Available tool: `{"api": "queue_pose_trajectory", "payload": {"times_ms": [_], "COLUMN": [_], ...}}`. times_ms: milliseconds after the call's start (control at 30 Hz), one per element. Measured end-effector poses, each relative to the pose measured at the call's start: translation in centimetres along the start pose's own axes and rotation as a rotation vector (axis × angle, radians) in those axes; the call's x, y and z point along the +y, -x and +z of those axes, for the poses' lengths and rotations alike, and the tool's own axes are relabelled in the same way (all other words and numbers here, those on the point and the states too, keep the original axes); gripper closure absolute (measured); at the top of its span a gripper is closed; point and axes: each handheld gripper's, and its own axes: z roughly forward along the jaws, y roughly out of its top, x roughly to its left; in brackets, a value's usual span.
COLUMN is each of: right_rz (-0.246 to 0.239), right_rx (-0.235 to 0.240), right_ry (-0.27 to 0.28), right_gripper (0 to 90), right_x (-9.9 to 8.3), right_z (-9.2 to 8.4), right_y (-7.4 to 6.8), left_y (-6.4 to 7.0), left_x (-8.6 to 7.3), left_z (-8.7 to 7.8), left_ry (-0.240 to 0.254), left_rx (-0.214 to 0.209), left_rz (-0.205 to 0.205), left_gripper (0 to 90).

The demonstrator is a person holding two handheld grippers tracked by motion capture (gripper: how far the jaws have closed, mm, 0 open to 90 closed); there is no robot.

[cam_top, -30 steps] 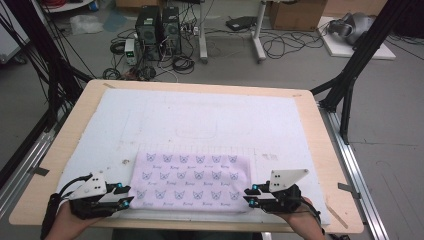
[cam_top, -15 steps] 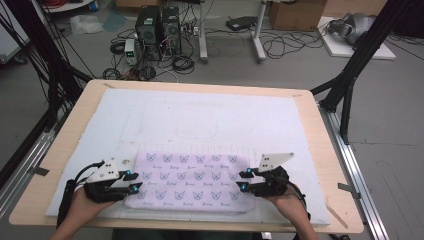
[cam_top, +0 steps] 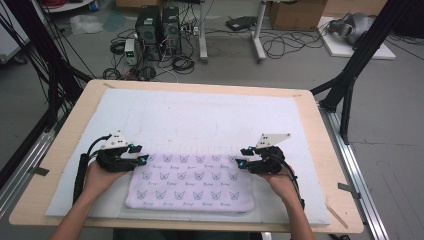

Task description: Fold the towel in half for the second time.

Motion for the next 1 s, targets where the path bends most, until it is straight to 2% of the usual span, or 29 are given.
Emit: {"api": "queue_pose_trajectory", "payload": {"times_ms": [100, 233, 300, 367, 400, 533, 633, 700, 900, 1000], "right_rz": [0.018, 0.01, -0.002, 0.007, 0.023, 0.036, 0.05, 0.057, 0.067, 0.074], "right_rx": [-0.01, -0.01, -0.022, -0.017, -0.014, -0.015, -0.011, -0.01, 0.018, 0.022], "right_ry": [0.007, -0.064, -0.107, -0.125, -0.117, -0.12, -0.121, -0.124, -0.115, -0.114], "right_gripper": [51.5, 51.4, 51.7, 51.8, 51.7, 51.4, 51.5, 52.3, 62.7, 63.2], "right_x": [-0.1, -0.5, -0.8, -1.1, -1.3, -1.6, -1.7, -1.7, -1.9, -2.0], "right_z": [0.6, 1.8, 2.0, 2.0, 1.9, 1.6, 1.7, 1.7, 1.5, 1.4], "right_y": [0.6, 0.7, 0.8, 1.0, 1.1, 1.2, 1.1, 1.1, 1.2, 1.2], "left_y": [-0.3, -0.2, -0.1, -0.2, -0.2, -0.6, -0.7, -0.7, -0.4, -0.4], "left_x": [-0.2, -0.4, -0.4, -0.6, -0.6, -0.8, -0.9, -1.0, -0.9, -0.9], "left_z": [0.8, 1.3, 1.4, 1.3, 1.3, 1.4, 1.4, 1.4, 1.4, 1.4], "left_ry": [-0.036, -0.094, -0.095, -0.091, -0.09, -0.084, -0.081, -0.079, -0.079, -0.077], "left_rx": [0.018, 0.037, 0.043, 0.04, 0.039, 0.025, 0.01, -0.009, -0.017, -0.021], "left_rz": [-0.009, 0.006, 0.01, 0.014, 0.01, -0.013, -0.033, -0.035, -0.019, -0.007], "left_gripper": [48.5, 52.3, 53.9, 53.9, 53.7, 49.1, 49.3, 54.0, 62.7, 65.5]}}
